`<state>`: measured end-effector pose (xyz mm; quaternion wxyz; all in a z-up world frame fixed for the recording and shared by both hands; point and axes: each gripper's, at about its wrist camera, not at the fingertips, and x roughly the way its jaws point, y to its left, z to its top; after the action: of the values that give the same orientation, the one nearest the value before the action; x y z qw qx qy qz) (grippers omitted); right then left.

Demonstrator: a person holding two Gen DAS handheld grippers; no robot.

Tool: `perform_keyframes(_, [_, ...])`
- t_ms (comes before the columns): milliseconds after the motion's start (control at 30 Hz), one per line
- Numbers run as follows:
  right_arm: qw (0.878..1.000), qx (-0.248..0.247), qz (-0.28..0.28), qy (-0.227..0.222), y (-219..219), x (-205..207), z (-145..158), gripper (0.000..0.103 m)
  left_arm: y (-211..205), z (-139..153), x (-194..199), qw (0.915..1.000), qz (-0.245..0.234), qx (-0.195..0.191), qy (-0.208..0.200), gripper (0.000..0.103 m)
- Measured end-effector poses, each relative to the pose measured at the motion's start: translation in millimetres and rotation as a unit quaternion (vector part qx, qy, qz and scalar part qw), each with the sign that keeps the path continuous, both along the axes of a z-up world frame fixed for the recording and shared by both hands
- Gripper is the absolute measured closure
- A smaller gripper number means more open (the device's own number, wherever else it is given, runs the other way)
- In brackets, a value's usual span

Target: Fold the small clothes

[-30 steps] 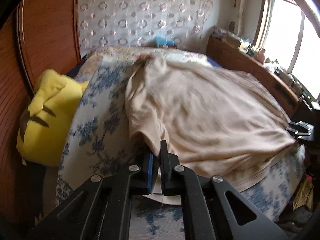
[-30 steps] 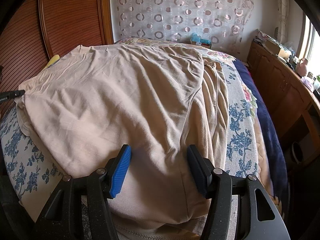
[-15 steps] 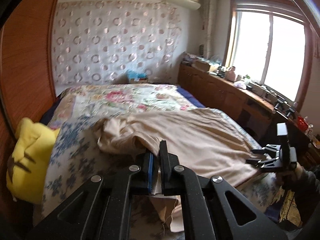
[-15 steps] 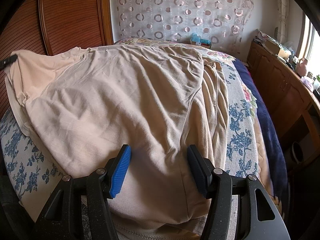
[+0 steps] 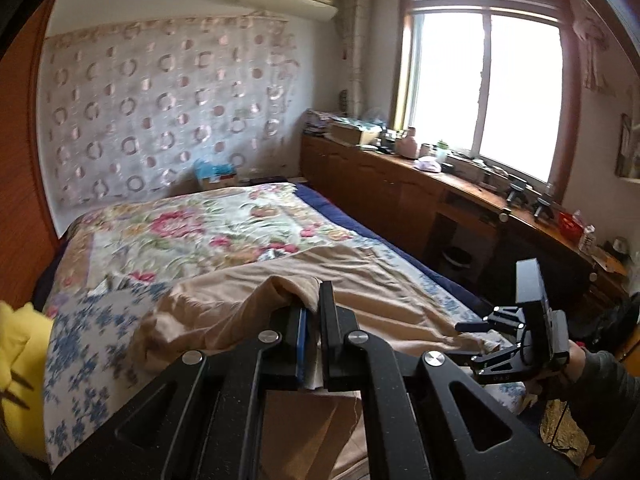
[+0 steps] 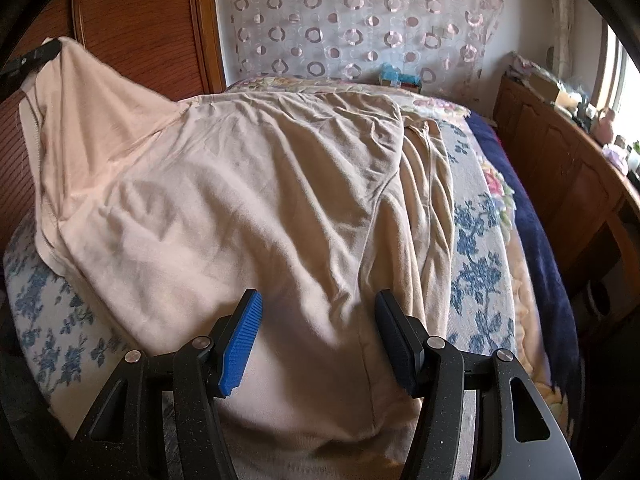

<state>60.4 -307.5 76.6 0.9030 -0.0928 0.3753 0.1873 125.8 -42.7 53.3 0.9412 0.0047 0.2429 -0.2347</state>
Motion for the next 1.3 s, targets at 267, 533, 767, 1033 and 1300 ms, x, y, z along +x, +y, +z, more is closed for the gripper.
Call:
perform_keyframes(267, [0.999,0.019,-0.020,-0.047,-23.2,-26.9,42.1,0.043,-51.7,14.2,-7.7,0.9985,-0.054,0.006,0.002,0.097])
perform_keyframes(533, [0.998,0.032,-0.021,-0.058,-18.4,-41.7,39.2,0.043,-58.8,-8.7,-12.7,0.9969,-0.072,0.013,0.029,0.049])
perform_keyframes(767, [0.998,0.036,0.014,-0.044,3.1,-31.4,29.9,0.043,-22.8,-26.5,-17.6,0.9990,-0.023,0.018,0.034,0.027])
perform_keyframes(1033, [0.996,0.054,0.057,-0.028,34.2,-4.5,22.3,0.043,25.7,-45.0,-18.1,0.9980,0.050,0.014,0.036,0.027])
perform_keyframes(1300, [0.997,0.031,0.065,0.002,52.7,17.0,6.1,0.043,44.6,-60.8,-17.7,0.9960,0.075,0.020,0.044,0.027])
